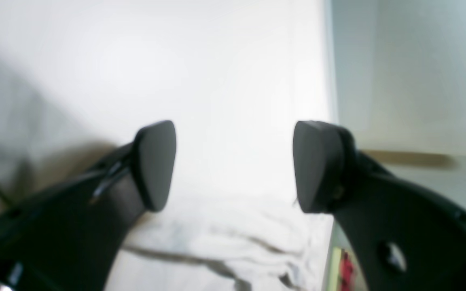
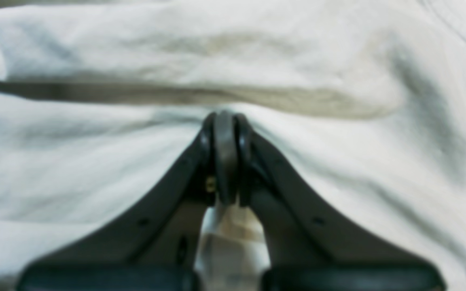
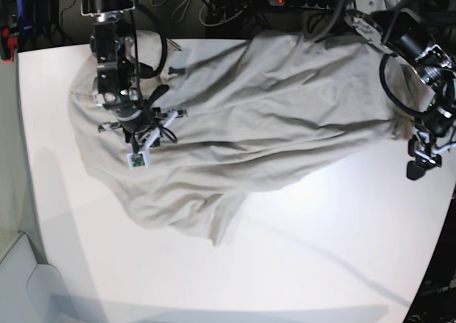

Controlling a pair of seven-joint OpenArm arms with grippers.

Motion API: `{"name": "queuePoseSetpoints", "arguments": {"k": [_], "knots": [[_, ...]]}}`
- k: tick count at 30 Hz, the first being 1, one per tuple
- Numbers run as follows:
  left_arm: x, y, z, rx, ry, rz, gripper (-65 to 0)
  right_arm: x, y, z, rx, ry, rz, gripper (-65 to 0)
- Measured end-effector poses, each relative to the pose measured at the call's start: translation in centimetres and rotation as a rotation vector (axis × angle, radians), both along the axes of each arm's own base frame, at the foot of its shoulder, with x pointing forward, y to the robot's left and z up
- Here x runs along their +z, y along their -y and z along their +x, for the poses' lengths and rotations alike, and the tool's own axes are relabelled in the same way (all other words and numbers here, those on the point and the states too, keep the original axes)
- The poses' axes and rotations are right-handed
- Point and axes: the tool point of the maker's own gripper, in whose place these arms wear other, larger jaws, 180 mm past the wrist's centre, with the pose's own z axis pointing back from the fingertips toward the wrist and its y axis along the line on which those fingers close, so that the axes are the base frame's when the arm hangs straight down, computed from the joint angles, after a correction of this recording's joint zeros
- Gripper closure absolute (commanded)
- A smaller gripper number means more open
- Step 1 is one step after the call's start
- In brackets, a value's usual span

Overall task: Layout the t-shirt on the table in an organized manner, then fold the t-shirt properly
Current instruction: 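Grasp the shirt edge with the left gripper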

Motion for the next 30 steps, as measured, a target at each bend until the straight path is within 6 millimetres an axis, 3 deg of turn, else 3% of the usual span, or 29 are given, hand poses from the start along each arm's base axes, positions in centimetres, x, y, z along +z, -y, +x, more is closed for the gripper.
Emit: {"name": "queuePoseSetpoints", "arguments": {"k": [7,11,15,18,24,27,30], "knots": [[2.9,0.7,-0.6,-0.135,-0.041,0.145,-43.5,0.0,0.0,0.0,-0.002,0.0,0.0,0.0],[6.3,0.4,-0.8,-0.321,-0.12,0.445,-43.5,-0.1,0.1,-0.1,-0.002,-0.004,-0.001,0.0],[9.3,1.8,0.0,-0.471,-0.14,0.73,-43.5,-0.1,0.1,-0.1,-0.003,-0.002,-0.004,0.0],[7.9,1.7,-1.0,-0.552,-0.281,0.948,-43.6,0.0,0.1,-0.1,-0.002,0.0,-0.001,0.0],[4.5,3.8,-1.7,-0.761,-0.458,1.261,-43.7,0.1,0.1,0.1,-0.001,-0.001,-0.002,0.0],[2.6,3.3,-3.7,-0.885,-0.552,1.386,-43.7,0.1,0.1,0.1,-0.001,-0.001,-0.001,0.0],[2.0,2.9,-4.2,-0.967,-0.542,1.499,-43.7,0.0,0.1,0.0,-0.002,-0.003,-0.002,0.0]]}}
